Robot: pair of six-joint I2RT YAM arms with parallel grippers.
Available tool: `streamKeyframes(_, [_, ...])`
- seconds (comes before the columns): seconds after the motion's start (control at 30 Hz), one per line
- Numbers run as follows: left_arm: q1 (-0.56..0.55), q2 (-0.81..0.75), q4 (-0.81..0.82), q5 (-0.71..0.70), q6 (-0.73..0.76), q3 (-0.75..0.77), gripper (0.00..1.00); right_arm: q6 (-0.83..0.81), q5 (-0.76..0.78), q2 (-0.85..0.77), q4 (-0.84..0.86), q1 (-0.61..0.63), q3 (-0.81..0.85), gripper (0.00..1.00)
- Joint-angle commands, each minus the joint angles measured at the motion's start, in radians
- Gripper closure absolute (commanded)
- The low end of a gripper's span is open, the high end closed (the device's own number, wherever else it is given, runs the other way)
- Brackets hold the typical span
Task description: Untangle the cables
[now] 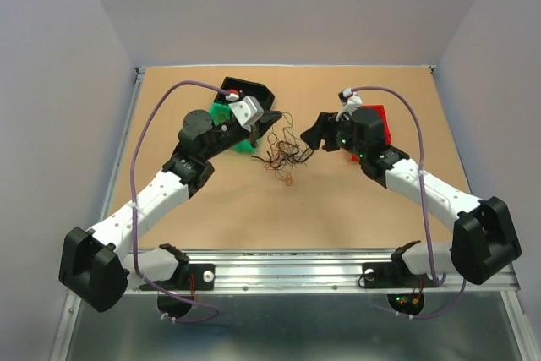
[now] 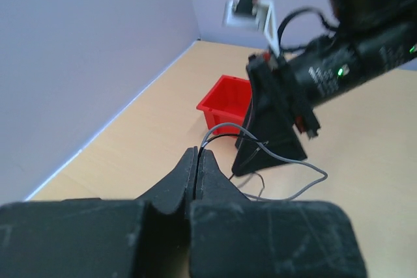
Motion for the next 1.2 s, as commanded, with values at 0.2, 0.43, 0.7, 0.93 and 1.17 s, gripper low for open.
streamKeyframes(0.2, [-0.001, -0.032, -0.084, 0.153, -0.122, 0.335, 1.0, -0.105, -0.29, 0.057, 0.312, 0.14, -0.013, 0.24])
streamKeyframes(0.43, [-0.001, 0.078, -0.141, 0.149, -0.182, 0.557, 1.0, -0.171, -0.208, 0.068, 0.317, 0.234, -0.004, 0.24])
streamKeyframes(0.7, [0.001, 0.12, -0.175, 0.142, -0.271, 0.732, 1.0, -0.15, -0.03, 0.034, 0.3, 0.234, -0.023, 0.64])
streamKeyframes(0.93, [0.001, 0.068, -0.23, -0.012, -0.13, 0.881, 1.0, -0.01, 0.239, 0.152, 0.226, 0.234, 0.016, 0.99])
streamKeyframes(1.17, [-0.001, -0.05, -0.202, -0.242, -0.019, 0.947, 1.0, 0.169, 0.308, 0.288, 0.157, 0.184, 0.053, 0.99])
